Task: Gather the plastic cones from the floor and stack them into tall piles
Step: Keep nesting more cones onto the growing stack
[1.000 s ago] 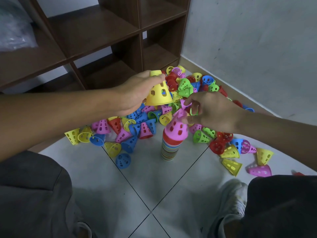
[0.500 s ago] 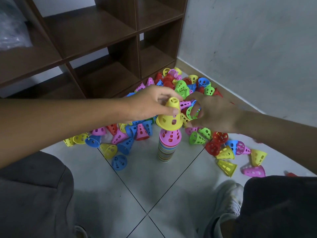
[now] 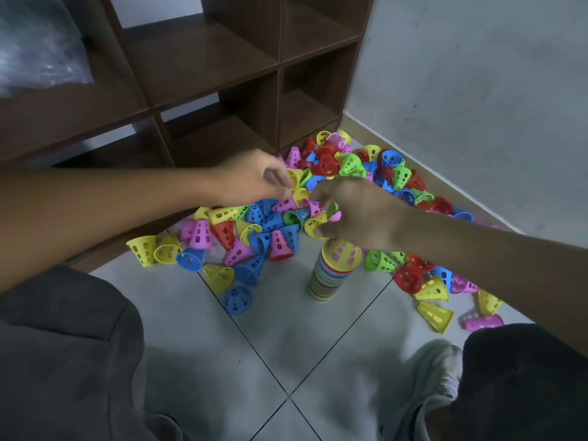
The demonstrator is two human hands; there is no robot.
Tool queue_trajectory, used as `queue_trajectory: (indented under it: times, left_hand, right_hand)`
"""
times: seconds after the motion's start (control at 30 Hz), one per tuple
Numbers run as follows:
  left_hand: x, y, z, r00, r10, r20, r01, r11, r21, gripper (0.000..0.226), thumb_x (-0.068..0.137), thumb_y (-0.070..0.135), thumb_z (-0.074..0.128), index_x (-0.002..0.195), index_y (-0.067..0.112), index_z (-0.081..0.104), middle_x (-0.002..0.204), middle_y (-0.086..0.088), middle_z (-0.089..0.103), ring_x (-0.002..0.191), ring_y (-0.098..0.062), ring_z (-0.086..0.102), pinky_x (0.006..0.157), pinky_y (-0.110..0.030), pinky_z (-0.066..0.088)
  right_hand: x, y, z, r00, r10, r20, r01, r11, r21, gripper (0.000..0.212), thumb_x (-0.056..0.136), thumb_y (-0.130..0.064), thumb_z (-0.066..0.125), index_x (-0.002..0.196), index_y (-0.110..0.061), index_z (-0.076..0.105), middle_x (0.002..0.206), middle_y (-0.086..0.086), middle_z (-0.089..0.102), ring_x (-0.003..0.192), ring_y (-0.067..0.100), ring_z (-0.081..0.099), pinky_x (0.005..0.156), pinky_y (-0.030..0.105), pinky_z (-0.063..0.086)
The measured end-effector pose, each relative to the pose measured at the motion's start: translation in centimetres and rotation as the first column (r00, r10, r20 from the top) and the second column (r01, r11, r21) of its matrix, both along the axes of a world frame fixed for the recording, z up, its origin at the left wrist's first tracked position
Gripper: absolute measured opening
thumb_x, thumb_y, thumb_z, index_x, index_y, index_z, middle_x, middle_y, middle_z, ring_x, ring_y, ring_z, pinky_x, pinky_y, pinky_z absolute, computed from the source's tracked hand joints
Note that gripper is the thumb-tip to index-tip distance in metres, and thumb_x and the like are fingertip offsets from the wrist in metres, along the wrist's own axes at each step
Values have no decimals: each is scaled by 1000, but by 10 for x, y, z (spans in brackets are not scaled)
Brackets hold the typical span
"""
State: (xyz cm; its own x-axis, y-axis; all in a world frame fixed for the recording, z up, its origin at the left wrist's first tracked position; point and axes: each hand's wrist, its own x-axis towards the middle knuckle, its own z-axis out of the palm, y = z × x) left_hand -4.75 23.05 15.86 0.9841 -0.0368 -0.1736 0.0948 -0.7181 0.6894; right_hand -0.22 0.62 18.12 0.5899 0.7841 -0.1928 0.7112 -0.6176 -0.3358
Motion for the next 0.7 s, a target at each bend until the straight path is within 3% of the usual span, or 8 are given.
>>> queue_trajectory:
  times: [0.1,0.17,0.33,0.4,0.47,0.53,0.6,0.7]
  left_hand:
    - [-17,31,-13,998,26,-53,-22,997,68,18,90,30,75,106,23,73,107,9,71,102,-7,66,95,-40,56]
    - [-28,49,-26,994,34,-100,-22,993,112,20,90,29,75,108,20,73,107,8,71,101,-9,66,92,-37,56]
    - [-48,88,-75,978,-5,-208,60,964,260,25,90,30,75,109,14,70,102,8,67,84,-7,62,70,-12,50]
    - [-54,101,-104,966,-30,-256,117,935,334,30,88,38,75,109,17,67,107,3,66,93,-12,59,82,-21,50]
    - [-59,108,-129,947,-53,-317,173,915,364,32,85,49,73,106,28,61,113,-3,62,99,-17,57,87,-32,50]
    - [-61,109,-150,930,-56,-362,187,923,338,46,85,50,74,122,28,58,119,-7,53,105,-22,55,86,-30,49]
    - [-59,109,-170,935,-29,-353,148,937,316,64,85,45,76,141,25,49,122,-8,44,108,-24,53,88,-30,50]
    - [-54,111,-200,950,13,-311,70,964,256,79,82,39,80,149,25,41,116,-6,42,98,-22,53,77,-32,52]
  right_hand:
    - [-12,23,-20,997,70,14,-70,997,-21,49,90,-34,72,134,-21,55,122,0,58,110,16,51,79,28,51]
    - [-16,40,-37,997,81,-12,-82,996,-33,49,90,-36,72,133,-20,56,123,3,58,113,21,53,89,37,51]
    - [-19,81,-101,976,-78,-204,55,992,-113,54,86,-37,76,133,-18,56,126,4,59,113,22,58,85,29,47]
    - [-20,94,-134,956,-150,-253,115,982,-151,63,82,-38,79,137,-20,53,135,8,53,116,23,54,85,26,43]
    - [-20,105,-168,944,-198,-265,142,966,-215,79,81,-44,79,147,-24,42,149,14,36,134,32,41,102,35,43]
    - [-23,112,-199,938,-225,-265,151,950,-272,95,79,-54,77,155,-31,26,160,15,17,147,39,19,117,47,31]
    - [-27,116,-227,938,-237,-252,160,944,-290,107,74,-63,77,158,-38,15,167,12,-3,152,41,-2,121,53,21]
    - [-29,120,-257,928,-273,-253,191,933,-307,116,70,-65,80,157,-43,8,164,3,-28,150,42,-20,118,62,22]
